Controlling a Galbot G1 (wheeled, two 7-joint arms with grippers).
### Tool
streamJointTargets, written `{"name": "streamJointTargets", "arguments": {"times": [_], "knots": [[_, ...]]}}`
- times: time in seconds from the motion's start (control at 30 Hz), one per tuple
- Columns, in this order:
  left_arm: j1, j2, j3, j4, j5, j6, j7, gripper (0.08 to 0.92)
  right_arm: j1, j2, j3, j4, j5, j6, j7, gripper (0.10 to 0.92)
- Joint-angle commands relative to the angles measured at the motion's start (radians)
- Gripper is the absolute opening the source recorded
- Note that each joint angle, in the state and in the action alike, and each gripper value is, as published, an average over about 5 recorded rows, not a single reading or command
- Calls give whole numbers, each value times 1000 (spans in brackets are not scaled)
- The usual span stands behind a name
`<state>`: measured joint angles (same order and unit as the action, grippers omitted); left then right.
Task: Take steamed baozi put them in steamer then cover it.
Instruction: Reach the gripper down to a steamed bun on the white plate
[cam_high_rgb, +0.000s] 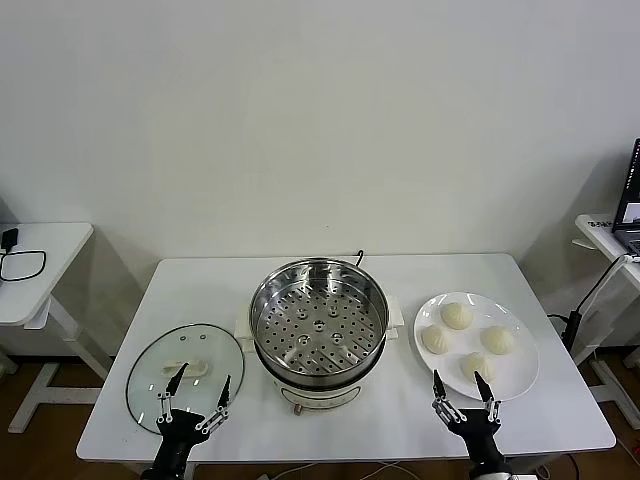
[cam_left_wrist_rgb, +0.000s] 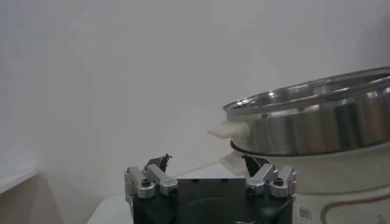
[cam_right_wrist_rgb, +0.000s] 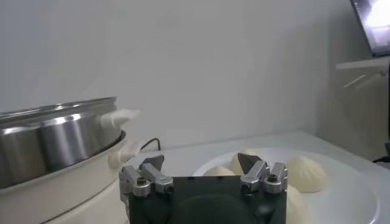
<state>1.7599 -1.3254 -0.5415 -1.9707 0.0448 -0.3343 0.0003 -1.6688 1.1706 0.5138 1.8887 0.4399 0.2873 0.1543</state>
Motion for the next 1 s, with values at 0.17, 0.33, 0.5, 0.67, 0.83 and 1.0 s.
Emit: {"name": "streamJointTargets", "arguments": {"times": [0.17, 0.33, 0.5, 0.67, 0.83, 1.0], "knots": [[9, -1, 18, -31, -9, -10, 0, 823, 338, -156, 8, -97, 85, -197, 78, 823], [8, -3, 26, -42, -25, -12, 0, 823, 590, -277, -108, -265, 217, -277, 58, 823], [8, -5, 26, -45, -26, -18, 0, 823, 810, -381, -265, -446, 288, -309, -49, 823], [9, -5, 25, -46, -25, -15, -2, 823, 999, -486, -449, -609, 259, -291, -349, 823], [9, -9, 29, -50, -24, -16, -3, 823, 1221, -566, -684, -748, 137, -256, -731, 823], [11, -12, 35, -50, -21, -18, -2, 823, 1478, -573, -891, -891, -67, -182, -1097, 823]]}}
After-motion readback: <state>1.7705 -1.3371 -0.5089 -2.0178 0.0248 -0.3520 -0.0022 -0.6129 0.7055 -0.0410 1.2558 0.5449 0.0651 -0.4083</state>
